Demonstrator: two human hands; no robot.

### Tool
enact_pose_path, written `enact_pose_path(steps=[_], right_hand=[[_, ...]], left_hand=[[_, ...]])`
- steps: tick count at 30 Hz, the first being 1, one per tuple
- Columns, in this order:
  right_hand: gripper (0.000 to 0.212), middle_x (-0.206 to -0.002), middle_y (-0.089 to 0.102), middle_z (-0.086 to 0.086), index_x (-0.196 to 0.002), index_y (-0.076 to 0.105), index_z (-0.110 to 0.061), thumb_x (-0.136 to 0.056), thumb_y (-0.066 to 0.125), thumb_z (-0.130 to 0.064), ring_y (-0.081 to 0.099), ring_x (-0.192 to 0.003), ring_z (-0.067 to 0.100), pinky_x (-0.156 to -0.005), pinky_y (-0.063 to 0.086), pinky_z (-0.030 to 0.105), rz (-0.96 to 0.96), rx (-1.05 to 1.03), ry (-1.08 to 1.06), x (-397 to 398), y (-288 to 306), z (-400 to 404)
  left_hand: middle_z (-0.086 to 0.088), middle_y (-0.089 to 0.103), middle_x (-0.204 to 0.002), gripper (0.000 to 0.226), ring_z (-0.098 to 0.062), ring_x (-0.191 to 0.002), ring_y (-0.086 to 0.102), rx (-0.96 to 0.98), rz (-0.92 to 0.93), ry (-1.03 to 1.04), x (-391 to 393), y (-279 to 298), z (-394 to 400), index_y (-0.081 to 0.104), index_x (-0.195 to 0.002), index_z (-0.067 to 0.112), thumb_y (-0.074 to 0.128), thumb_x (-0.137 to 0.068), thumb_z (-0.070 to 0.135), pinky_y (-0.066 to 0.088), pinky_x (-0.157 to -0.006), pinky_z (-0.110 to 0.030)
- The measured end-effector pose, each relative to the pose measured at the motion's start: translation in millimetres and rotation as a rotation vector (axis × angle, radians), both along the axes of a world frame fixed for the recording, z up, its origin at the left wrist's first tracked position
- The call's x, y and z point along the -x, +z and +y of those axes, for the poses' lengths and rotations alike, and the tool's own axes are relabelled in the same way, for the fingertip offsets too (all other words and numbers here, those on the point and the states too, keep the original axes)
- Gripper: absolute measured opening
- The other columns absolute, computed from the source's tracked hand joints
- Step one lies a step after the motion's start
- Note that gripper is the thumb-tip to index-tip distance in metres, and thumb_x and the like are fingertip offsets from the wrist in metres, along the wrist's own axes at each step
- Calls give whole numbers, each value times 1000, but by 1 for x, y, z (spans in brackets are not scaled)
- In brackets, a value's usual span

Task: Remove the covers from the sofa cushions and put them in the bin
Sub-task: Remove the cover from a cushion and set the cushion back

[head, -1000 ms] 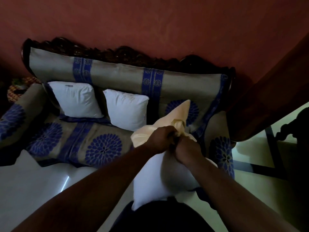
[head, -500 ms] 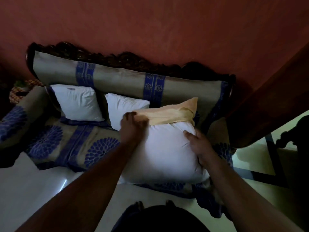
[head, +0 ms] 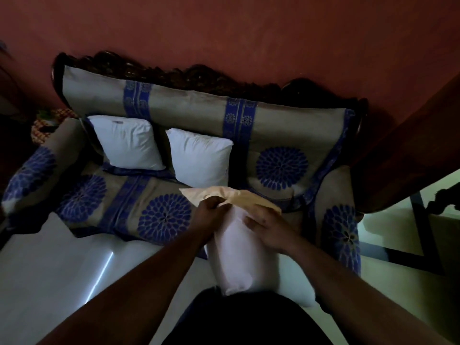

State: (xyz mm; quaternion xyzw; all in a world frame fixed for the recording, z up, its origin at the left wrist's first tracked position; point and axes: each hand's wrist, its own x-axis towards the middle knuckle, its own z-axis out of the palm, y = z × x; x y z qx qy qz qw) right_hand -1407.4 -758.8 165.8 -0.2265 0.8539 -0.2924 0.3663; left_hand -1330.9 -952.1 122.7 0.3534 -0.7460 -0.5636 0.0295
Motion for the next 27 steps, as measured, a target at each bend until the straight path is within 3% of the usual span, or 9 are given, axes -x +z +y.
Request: enact_pose_path(steps=[3,5,9,13,14,18,23,25,27], right_hand=[[121,-168,0,0,-160,-2,-33,-71,63,-81,4,-155,28,-124,15,48,-56,-88,177,-30,13,-29],[139,-167,-5,2,-157,-17,-34,-60,69,-83,5,-153,33,-121,20,55,50,-186,159,-37,6,-38],[86,-144,42,13,-160,9,-31,-92,61,-40,52,-120,35,-95,49,44,304,-136,54,-23,-13,-39],[50,-137,60,8,-146,50,-28,-96,51,-20,58,-122,30,-96,49,36,321,112,-127,10,-13,-26],[49,-138,61,6,-143,53,-26,-95,50,-20,57,-124,28,-100,49,37,309,147,-142,14,-11,-28],[38,-124,68,6,-129,66,-23,-95,50,-20,63,-113,27,-96,51,37,246,208,-236,20,-12,-35],[19,-92,65,4,-97,67,-19,-90,50,-18,59,-93,22,-77,39,28,74,229,-331,37,-10,-26],[17,-105,64,3,-105,62,-22,-92,51,-21,59,-103,24,-85,43,32,-22,174,-268,37,-7,-28],[47,-131,59,5,-133,52,-25,-89,49,-38,56,-116,28,-100,45,41,-131,111,-237,33,-5,-34]], left_hand=[[9,71,-74,15,-5,-75,64,-22,42,64,15,13,0,73,-74,21,71,-88,19,48,-66,-22],[6,73,-79,9,-13,-82,66,-82,75,110,25,21,-3,75,-76,21,75,-86,19,51,-69,-24],[7,69,-74,16,-4,-70,63,156,58,-26,41,45,-8,73,-81,18,77,-85,33,48,-61,-22],[-6,67,-90,40,-26,-88,63,806,-184,-294,45,69,-40,65,-96,19,54,-95,57,42,-73,-35],[-5,65,-95,39,-27,-93,60,839,-222,-362,42,66,-48,62,-104,21,55,-94,57,43,-78,-37],[-9,61,-121,35,-32,-108,60,608,-39,-375,24,42,-62,64,-121,15,68,-92,33,51,-90,-45],[0,68,-107,26,-18,-100,64,364,-12,-190,8,19,-51,66,-118,12,67,-93,18,44,-78,-27],[3,70,-101,17,-14,-93,64,324,0,-106,16,26,-41,69,-110,17,62,-96,24,45,-77,-28],[-2,73,-93,21,-24,-89,67,374,59,-89,28,32,-40,68,-96,19,54,-92,34,52,-76,-39]])
